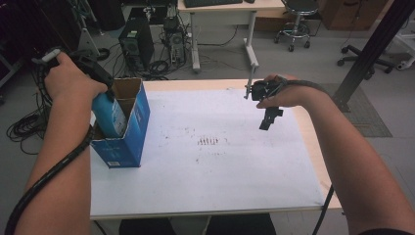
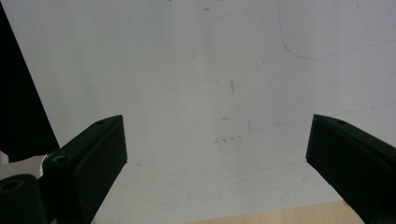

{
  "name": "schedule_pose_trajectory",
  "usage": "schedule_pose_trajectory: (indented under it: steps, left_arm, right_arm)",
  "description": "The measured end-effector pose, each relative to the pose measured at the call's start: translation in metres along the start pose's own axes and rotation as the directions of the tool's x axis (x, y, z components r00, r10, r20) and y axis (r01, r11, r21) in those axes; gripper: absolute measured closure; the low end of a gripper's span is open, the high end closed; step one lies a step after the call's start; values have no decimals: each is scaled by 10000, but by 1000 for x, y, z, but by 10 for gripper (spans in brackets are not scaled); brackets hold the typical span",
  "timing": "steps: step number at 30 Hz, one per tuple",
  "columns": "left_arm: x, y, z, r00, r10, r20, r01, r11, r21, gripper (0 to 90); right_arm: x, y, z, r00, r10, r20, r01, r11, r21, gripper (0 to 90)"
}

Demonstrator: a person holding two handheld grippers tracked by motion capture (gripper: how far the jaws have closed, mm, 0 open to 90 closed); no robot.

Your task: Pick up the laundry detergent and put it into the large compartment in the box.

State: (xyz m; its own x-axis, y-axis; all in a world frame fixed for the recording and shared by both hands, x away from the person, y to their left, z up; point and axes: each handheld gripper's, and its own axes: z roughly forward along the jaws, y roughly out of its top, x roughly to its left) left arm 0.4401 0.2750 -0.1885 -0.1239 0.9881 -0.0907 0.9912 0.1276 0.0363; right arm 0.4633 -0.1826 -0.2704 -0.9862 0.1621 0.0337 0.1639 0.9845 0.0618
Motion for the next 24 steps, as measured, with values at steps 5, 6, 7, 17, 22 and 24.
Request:
schedule_pose_trajectory:
  steps: [5, 6, 7, 17, 22, 24]
  left_arm:
    - [2, 0, 12, 10000, -46, 65, 46, 9999, 109, 364]
    - [3, 0, 15, 10000, -57, 67, 56, 9999, 127, 364]
    - [4, 0, 17, 10000, -67, 63, 66, 9999, 160, 364]
    - [8, 0, 36, 9999, -140, -94, 143, 9995, 294, 365]
    - [8, -1, 47, 10000, -77, -7, 77, 9991, 425, 365]
    - [8, -1, 50, 10000, -58, 17, 57, 9991, 426, 365]
  right_arm:
    - [0, 0, 0, 10000, -35, 15, 35, 10000, -18, 51]
    - [0, 0, 0, 10000, -35, 22, 35, 10000, 3, 51]
    - [0, 0, 0, 10000, -15, 13, 15, 10000, 29, 51]
    - [0, 1, 2, 10000, -57, 35, 57, 10000, 58, 51]
    - [0, 2, 3, 10000, -68, 55, 67, 9999, 82, 52]
    - [0, 2, 3, 9999, -79, 62, 78, 9999, 78, 51]
